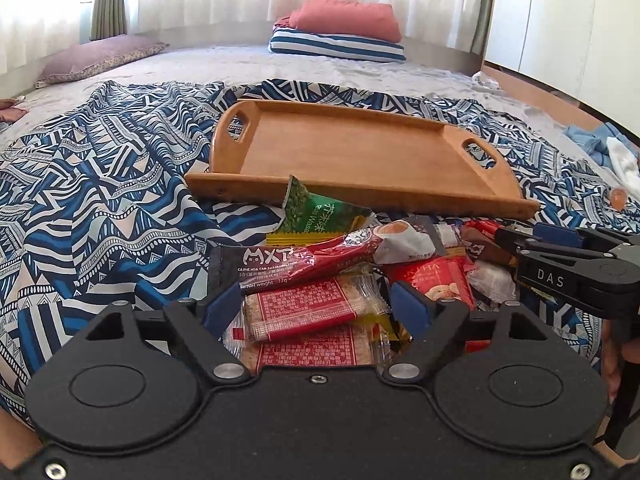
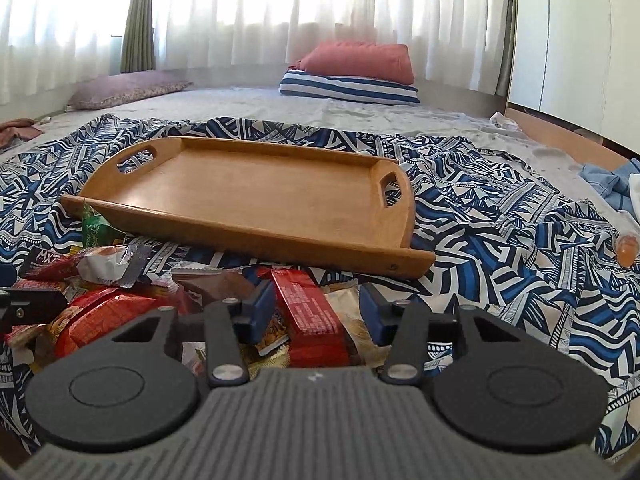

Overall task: Organize snacks
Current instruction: 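Grasp a red wafer pack with the left tool while the right tool grasps a red chocolate bar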

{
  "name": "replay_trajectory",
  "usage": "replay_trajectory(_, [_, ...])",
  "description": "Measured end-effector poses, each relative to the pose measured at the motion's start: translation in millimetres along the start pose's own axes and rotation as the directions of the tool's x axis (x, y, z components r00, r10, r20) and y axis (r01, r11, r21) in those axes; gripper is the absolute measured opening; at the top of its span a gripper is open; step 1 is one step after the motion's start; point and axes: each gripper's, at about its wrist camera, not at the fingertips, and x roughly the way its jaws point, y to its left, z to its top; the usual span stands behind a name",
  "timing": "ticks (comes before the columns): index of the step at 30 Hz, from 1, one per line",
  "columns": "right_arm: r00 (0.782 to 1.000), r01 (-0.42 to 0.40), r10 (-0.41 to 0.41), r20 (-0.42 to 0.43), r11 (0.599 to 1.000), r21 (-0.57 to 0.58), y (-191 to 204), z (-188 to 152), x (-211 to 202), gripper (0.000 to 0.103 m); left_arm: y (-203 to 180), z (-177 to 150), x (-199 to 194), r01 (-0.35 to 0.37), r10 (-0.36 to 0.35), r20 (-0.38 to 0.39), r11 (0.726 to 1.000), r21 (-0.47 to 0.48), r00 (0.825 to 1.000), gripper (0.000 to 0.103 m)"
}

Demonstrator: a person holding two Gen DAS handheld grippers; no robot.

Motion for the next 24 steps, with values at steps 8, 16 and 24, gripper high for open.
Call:
replay_trajectory(8, [1.0,-0.01,0.01,0.002,1.0,-0.022,-1.5,0.7,12.1,0.065,4.6,-2.8,6.9,-0.023,0.023,-0.014,0.999,-0.039,1.0,0.089])
replay_trajectory(16, [0.999,-0.033,0.033,-0.01,0.999,-0.013,-3.2,4.6,16.5,0.043,5.9,-2.2,3.1,0.042,-0.043,-0.021,0.998,-0.053,0.999,0.065])
replay_trajectory(24, [0.998,-0.064,0.064,0.013,0.998,0.015,0.4,16.0,0.0,0.009,5.5,2.1,-14.6,0.049,-0.048,0.014,0.998,-0.042,0.999,0.065])
